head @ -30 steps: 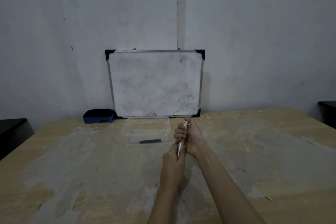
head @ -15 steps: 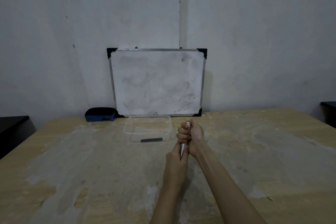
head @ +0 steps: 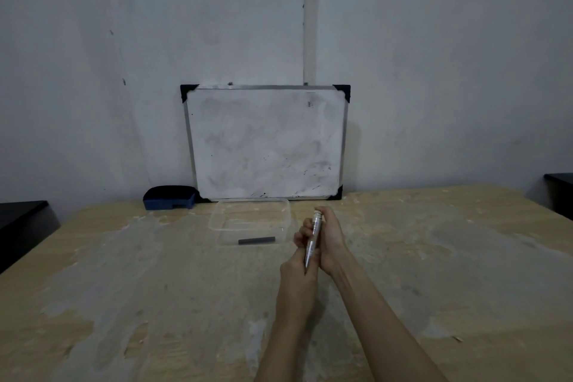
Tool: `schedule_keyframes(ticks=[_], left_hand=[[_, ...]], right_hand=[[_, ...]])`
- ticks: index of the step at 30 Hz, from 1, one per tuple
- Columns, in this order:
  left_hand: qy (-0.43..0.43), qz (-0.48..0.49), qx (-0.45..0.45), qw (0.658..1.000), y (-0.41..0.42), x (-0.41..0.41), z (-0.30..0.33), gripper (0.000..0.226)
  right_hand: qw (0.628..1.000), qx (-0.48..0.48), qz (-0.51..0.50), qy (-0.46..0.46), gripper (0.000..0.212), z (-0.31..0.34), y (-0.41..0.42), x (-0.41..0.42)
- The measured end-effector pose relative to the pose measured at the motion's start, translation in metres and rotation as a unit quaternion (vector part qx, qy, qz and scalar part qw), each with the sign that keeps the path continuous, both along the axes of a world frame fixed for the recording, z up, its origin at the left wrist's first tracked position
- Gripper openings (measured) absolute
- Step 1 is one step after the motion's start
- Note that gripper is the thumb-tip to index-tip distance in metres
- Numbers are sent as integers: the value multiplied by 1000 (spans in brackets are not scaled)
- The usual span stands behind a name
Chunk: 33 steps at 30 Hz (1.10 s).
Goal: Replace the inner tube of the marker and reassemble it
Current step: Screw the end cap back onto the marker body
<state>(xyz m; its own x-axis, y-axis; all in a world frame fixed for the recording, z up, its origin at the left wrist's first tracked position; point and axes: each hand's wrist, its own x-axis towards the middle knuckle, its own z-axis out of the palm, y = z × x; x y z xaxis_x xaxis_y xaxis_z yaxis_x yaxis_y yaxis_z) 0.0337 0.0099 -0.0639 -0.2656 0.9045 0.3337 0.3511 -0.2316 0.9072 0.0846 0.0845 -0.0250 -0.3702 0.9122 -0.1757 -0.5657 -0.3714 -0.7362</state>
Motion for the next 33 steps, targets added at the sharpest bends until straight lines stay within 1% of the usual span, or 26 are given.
schedule_keyframes(ticks=[2,6,12,21,24,27,30,31,33], left_hand=[[14,7,-2,1000,0,1,0,18],[12,16,-1,1000,-2,2,-1,19],[-1,10,-3,1000,-2,2,-1,20],[7,14,3,1000,-1,0,0,19],[-9,13,-3,1000,-1,0,1,25],[-80,-2,-27,996,3,-2,2,34],[-123,-20,-49,991,5,-3,2,33],[-123,-23,-51,991,5,-3,2,30],[-120,-17,-53,991,5,-4,2,26]], right_hand=[[1000,-5,6,13,52,-2,1,0],[1000,-6,15,26,56,-2,4,-2],[1000,-3,4,16,54,-2,2,-3],[1000,6,0,10,48,-1,-1,-4],[1000,12,2,1,45,1,-2,-5],[999,6,14,-30,44,3,-4,-3],[997,18,45,-65,22,3,-7,6],[994,32,62,-84,18,2,-6,11],[976,71,116,-173,19,2,-5,23]])
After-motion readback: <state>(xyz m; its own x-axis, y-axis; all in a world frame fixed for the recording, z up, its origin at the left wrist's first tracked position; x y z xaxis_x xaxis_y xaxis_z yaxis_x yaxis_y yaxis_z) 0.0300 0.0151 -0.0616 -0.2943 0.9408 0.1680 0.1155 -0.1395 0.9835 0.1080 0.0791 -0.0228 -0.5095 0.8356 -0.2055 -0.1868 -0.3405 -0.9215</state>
